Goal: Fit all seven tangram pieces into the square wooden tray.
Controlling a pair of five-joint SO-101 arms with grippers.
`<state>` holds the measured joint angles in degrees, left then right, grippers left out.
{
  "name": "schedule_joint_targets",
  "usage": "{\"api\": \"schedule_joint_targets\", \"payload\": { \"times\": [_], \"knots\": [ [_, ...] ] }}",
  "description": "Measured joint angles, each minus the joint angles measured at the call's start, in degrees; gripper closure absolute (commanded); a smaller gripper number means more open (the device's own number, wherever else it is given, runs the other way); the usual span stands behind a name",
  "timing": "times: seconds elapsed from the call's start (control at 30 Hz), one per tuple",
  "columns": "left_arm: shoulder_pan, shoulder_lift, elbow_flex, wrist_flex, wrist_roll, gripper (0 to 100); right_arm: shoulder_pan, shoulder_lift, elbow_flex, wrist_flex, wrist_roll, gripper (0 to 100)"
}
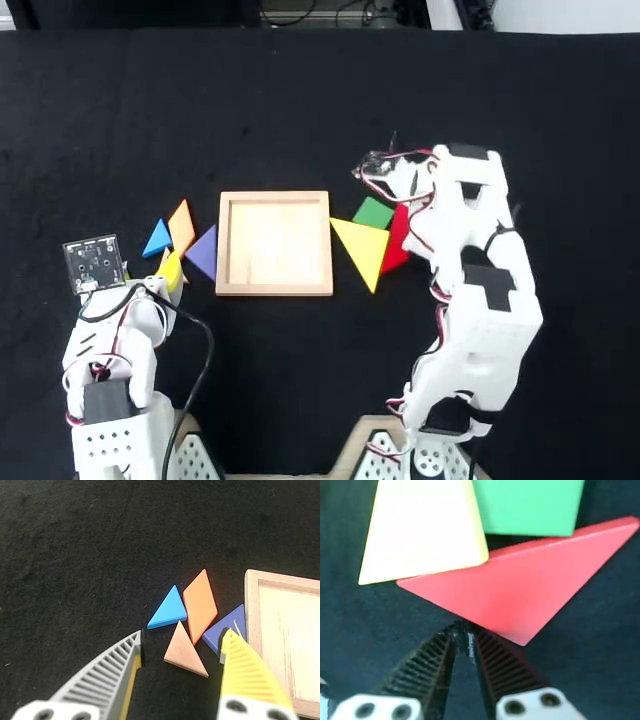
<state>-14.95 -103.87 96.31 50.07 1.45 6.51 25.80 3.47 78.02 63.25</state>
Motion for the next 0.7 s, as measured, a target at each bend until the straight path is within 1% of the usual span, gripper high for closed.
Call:
{"api": "schedule_joint_targets", "payload": {
  "times": [0.07,0.2,0.33,0.4,0.6,0.67,0.7],
  "knots": [
    [0.0,0.0,0.0,0.0,0.0,74,-0.4,0.0,-1.7,2.5,0.0,98.8],
    [0.0,0.0,0.0,0.0,0.0,74,-0.4,-0.8,-6.2,12.0,0.0,98.8],
    [0.0,0.0,0.0,0.0,0.0,74,-1.4,-4.7,-7.4,13.7,0.0,98.7],
    [0.2,0.0,0.0,0.0,0.0,74,-2.7,-4.7,-7.0,10.5,-1.7,98.7],
    [1.0,0.0,0.0,0.0,0.0,74,-9.0,-4.7,-1.8,-2.7,-11.3,98.7],
    [1.0,0.0,0.0,0.0,0.0,74,-10.9,-4.7,-1.4,-4.1,-13.0,97.9],
    [1.0,0.0,0.0,0.0,0.0,74,-11.8,-4.8,-1.1,-4.1,-13.8,95.3]
  ]
}}
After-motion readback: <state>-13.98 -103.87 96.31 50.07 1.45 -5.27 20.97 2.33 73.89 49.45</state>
